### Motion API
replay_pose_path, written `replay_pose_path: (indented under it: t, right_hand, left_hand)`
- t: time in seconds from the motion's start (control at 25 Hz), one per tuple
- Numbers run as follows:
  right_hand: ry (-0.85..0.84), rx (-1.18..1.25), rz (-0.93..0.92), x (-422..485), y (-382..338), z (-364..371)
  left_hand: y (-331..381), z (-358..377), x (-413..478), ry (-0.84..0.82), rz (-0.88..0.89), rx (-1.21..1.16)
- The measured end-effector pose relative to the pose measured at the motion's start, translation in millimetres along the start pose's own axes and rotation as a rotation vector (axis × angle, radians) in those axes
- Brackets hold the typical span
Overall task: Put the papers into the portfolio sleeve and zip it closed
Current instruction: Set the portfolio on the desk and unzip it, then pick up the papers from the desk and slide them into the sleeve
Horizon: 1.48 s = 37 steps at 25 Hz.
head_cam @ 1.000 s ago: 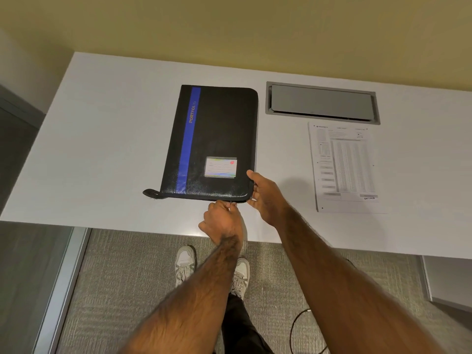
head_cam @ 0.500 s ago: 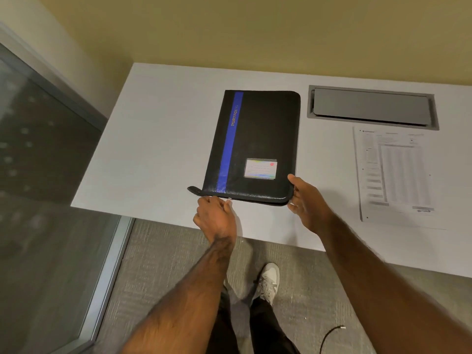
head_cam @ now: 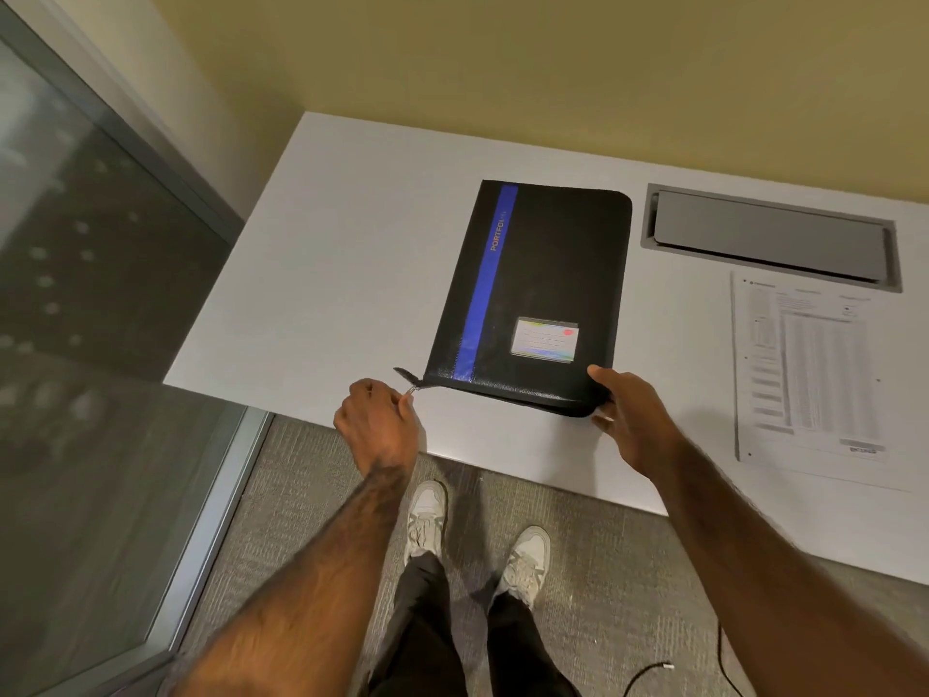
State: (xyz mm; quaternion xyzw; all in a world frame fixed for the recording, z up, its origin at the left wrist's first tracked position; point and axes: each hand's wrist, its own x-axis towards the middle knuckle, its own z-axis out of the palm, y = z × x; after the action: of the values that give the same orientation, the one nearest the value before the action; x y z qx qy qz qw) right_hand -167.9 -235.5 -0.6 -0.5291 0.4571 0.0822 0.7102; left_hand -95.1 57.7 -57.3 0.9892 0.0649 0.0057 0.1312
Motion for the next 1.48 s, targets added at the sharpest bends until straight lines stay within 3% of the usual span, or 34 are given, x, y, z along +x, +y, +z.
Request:
replay_pose_path:
  t: [0.16, 0.24, 0.44, 0.56, 0.72, 0.88, 1.0, 1.16, 1.32, 1.48]
  right_hand:
    - [0.032, 0.000, -0.025, -8.7, -8.4, 5.5]
    - [0.073, -0.048, -0.093, -17.6, -17.8, 14.6]
    - [0.203, -0.316, -0.469, -57.6, -46.0, 63.0]
    - [0.108, -0.451, -0.735, -82.9, -63.7, 114.7]
    - [-0.009, -0.682, -0.856, -93.4, -66.6, 174.1]
    - [-0.186, -0.783, -0.909, -81.9, -70.0, 213.6]
    - [-0.214, -0.785, -0.972, -67.2, -65.9, 229.3]
    - [-0.054, -0.942, -0.925, -37.0, -41.0, 210.9]
    - [0.120, -1.321, -0.555, -3.2, -0.6, 162.1]
    - [0.198, -1.379, -0.341, 11.0, 25.5, 120.0]
  left_hand:
    - [2.2, 0.5, 0.9, 0.000, 0.079, -0.092]
    - [3.6, -2.2, 3.1, -0.087, 0.113, -0.165]
    - [36.4, -29.0, 7.6, -0.315, 0.330, -0.425]
    - [61.5, -59.8, 6.9, -0.316, 0.402, -0.648]
    - [57.6, -104.6, 19.0, -0.196, 0.456, -0.889]
    - [33.9, -132.1, 65.7, -0.168, 0.381, -0.828]
    - [25.2, -144.0, 96.9, -0.190, 0.291, -0.851]
    - [7.5, -151.0, 109.4, -0.181, 0.216, -0.951]
    - [-31.9, -148.0, 103.7, -0.195, 0.049, -1.077]
    - [-66.8, -141.2, 104.2, -0.157, -0.133, -1.041]
